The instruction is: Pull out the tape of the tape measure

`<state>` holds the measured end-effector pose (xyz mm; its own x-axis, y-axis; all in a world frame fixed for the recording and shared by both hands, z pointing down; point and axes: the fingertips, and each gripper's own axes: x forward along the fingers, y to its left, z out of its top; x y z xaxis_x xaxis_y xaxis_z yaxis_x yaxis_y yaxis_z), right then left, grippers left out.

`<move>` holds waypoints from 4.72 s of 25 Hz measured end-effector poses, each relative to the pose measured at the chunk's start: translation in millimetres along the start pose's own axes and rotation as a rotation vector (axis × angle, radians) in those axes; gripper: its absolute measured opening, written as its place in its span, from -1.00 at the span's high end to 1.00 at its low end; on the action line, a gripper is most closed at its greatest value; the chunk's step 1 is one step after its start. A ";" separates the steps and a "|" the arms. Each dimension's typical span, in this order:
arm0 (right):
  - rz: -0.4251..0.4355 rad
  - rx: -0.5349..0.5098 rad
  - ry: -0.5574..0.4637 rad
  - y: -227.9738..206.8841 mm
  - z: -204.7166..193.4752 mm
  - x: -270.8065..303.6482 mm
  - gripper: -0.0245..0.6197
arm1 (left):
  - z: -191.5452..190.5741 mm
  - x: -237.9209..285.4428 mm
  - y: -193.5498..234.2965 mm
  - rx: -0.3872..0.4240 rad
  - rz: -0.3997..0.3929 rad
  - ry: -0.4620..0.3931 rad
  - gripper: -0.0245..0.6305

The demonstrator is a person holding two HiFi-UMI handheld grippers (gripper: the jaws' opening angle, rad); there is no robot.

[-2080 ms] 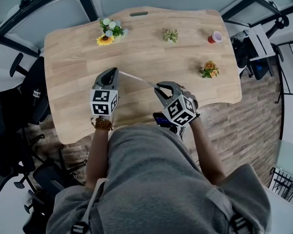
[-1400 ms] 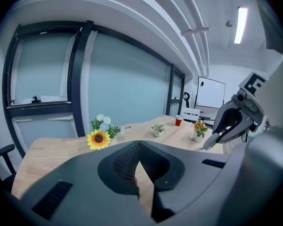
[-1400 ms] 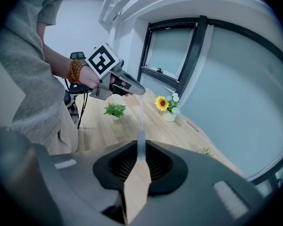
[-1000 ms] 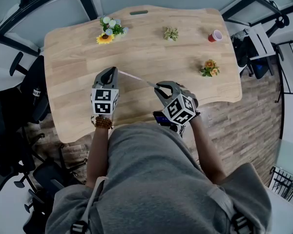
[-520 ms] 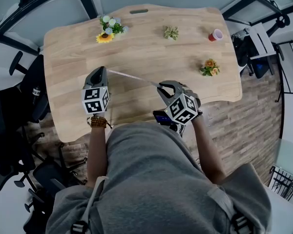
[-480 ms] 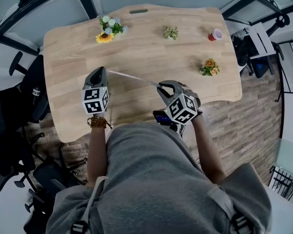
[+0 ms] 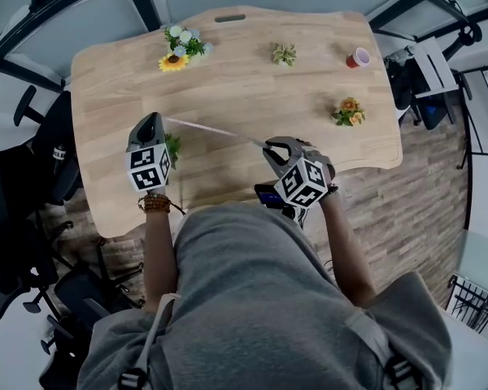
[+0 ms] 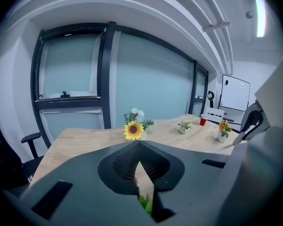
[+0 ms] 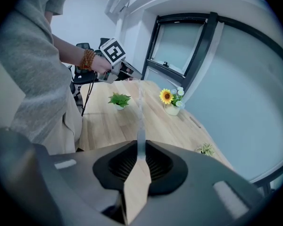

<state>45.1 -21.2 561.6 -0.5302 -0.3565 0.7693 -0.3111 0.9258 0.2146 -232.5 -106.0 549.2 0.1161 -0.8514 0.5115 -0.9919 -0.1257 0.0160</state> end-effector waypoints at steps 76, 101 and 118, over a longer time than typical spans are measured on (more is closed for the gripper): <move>-0.005 -0.067 0.161 -17.9 -86.1 -36.2 0.72 | -34.8 2.8 112.5 -0.030 0.181 0.102 0.90; -0.007 -0.077 0.282 -19.5 -143.2 -54.0 0.72 | -53.2 -16.5 161.8 -0.106 0.318 0.122 0.90; -0.046 0.031 0.231 -31.6 -142.2 -56.4 0.72 | -43.5 -12.6 126.9 -0.059 0.241 0.122 0.89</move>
<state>197.0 -12.6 596.9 -0.3212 -0.3571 0.8771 -0.3571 0.9035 0.2371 -362.1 -89.0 582.1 -0.1269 -0.7851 0.6062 -0.9919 0.1057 -0.0707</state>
